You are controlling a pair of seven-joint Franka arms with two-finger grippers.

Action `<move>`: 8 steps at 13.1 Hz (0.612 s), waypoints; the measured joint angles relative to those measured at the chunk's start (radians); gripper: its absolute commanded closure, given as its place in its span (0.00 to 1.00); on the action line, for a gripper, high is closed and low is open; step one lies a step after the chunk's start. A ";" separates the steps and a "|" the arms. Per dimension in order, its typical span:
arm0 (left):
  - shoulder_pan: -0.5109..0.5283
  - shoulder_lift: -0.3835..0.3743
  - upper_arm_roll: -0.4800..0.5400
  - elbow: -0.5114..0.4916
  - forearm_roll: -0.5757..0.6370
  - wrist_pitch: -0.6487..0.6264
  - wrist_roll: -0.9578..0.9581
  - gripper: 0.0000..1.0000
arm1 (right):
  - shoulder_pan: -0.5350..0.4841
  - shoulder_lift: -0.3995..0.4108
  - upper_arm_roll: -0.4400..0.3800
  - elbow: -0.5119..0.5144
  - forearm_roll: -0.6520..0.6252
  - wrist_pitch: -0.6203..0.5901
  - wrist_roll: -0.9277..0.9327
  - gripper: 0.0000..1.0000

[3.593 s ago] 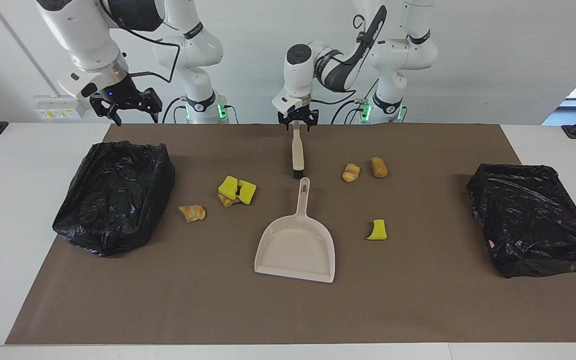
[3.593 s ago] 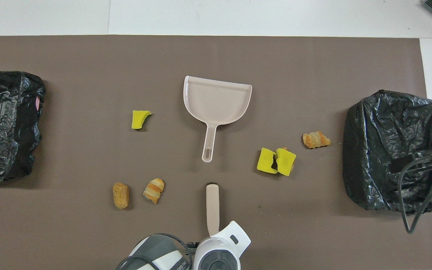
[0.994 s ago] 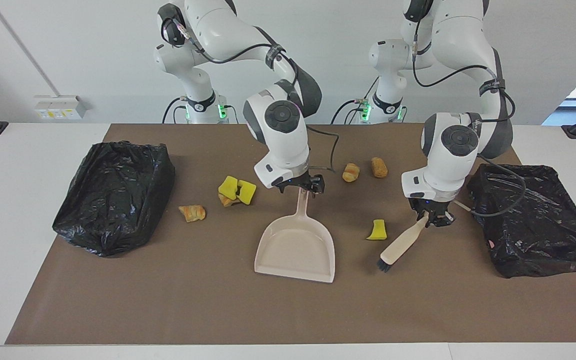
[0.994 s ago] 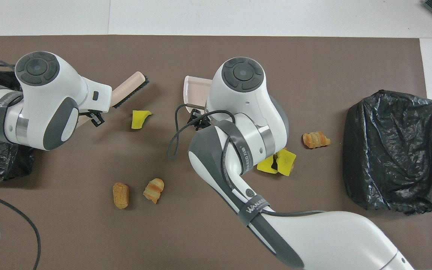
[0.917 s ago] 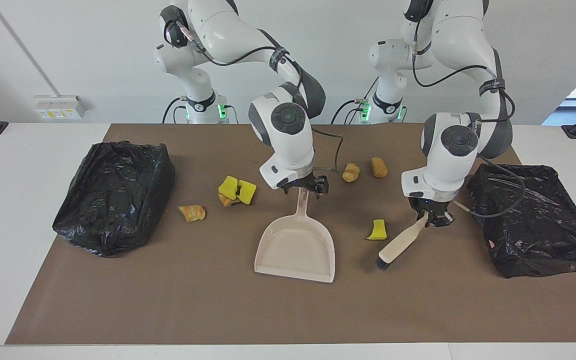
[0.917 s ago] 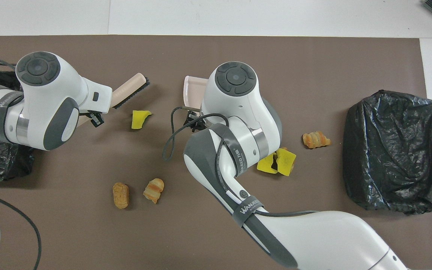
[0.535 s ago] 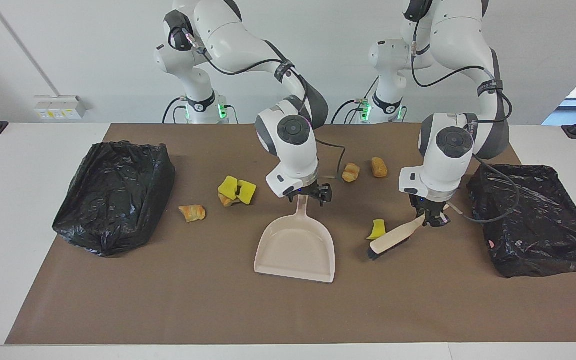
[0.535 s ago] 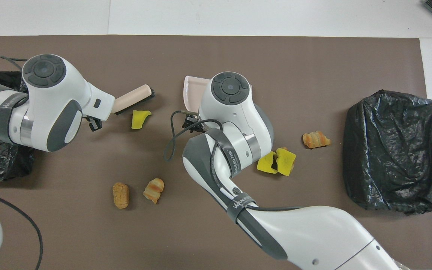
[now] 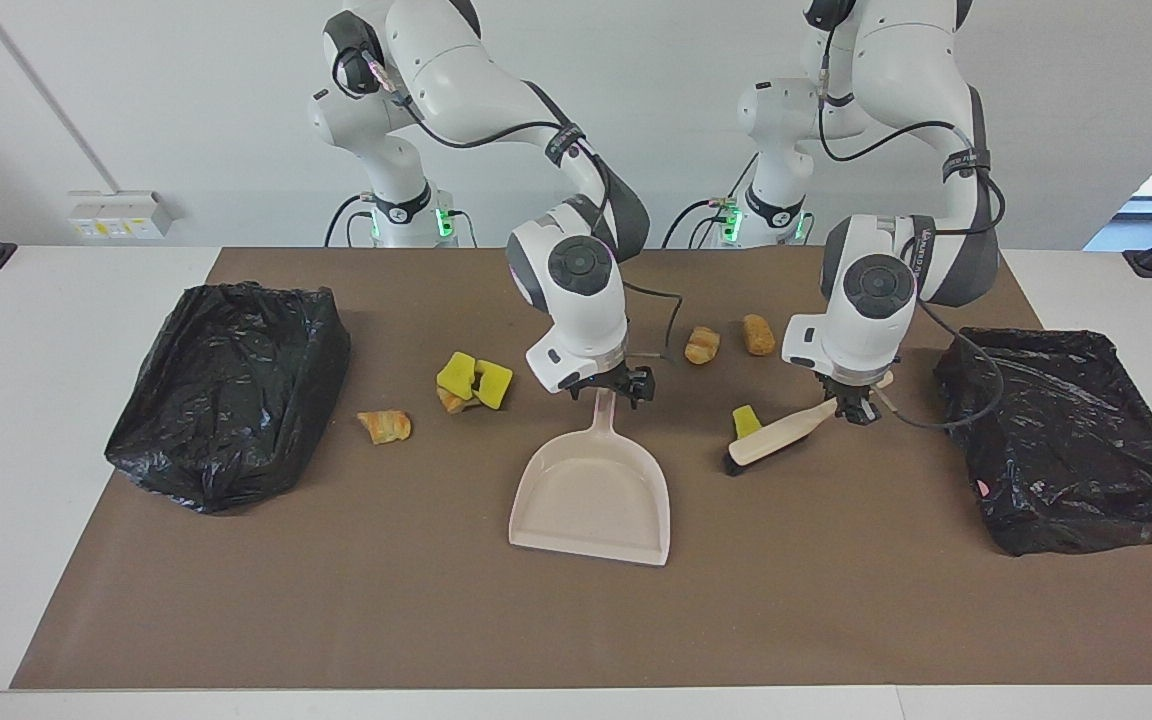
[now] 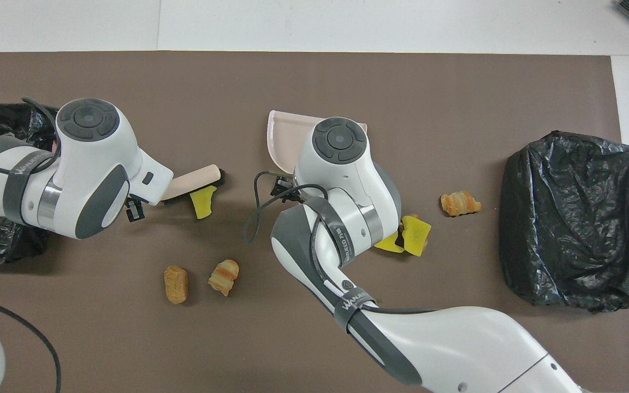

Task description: Sweep and dump trash in bin

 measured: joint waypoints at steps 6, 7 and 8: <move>-0.004 -0.196 -0.010 -0.197 -0.023 -0.053 -0.021 1.00 | 0.001 -0.005 0.000 -0.010 0.001 0.019 0.020 1.00; -0.006 -0.231 -0.011 -0.230 -0.053 -0.061 -0.040 1.00 | 0.000 -0.006 0.000 -0.010 0.001 0.020 0.021 1.00; -0.009 -0.261 -0.012 -0.254 -0.085 -0.081 -0.061 1.00 | 0.000 -0.006 0.000 -0.010 0.001 0.020 0.021 1.00</move>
